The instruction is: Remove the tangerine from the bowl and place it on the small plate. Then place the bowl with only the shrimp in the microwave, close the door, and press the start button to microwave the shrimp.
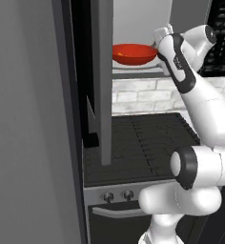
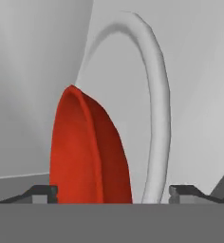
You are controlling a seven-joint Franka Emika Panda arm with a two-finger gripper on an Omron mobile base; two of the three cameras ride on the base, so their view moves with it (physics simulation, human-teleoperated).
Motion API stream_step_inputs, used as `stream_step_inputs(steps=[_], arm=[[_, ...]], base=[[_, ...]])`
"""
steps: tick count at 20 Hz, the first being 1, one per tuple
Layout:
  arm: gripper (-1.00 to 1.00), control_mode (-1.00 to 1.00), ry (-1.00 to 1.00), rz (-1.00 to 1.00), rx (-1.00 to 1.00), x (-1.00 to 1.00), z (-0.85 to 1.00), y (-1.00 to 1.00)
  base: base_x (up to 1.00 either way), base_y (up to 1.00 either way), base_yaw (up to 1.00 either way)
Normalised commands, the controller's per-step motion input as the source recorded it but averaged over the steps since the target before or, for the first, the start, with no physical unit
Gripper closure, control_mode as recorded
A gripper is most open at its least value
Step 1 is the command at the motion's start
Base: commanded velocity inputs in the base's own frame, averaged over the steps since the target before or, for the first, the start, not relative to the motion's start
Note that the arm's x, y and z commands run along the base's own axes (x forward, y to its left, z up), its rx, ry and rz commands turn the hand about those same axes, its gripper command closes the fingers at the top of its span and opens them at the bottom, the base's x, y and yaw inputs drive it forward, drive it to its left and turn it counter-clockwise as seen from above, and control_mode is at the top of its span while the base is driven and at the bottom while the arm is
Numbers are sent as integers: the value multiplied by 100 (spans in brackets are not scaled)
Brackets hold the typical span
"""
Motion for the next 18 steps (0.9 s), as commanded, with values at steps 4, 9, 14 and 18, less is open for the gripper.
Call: stream_step_inputs(steps=[4,9,14,18], arm=[[-100,-100,-14,0,0,-98,6,-18],[-100,-100,-26,-13,-12,-99,-22,1],[-100,-100,-22,-16,-48,-59,-37,24],[-100,-100,-2,-3,-43,-1,-80,19]], base=[[0,0,0],[0,0,0],[0,0,0],[0,0,0]])
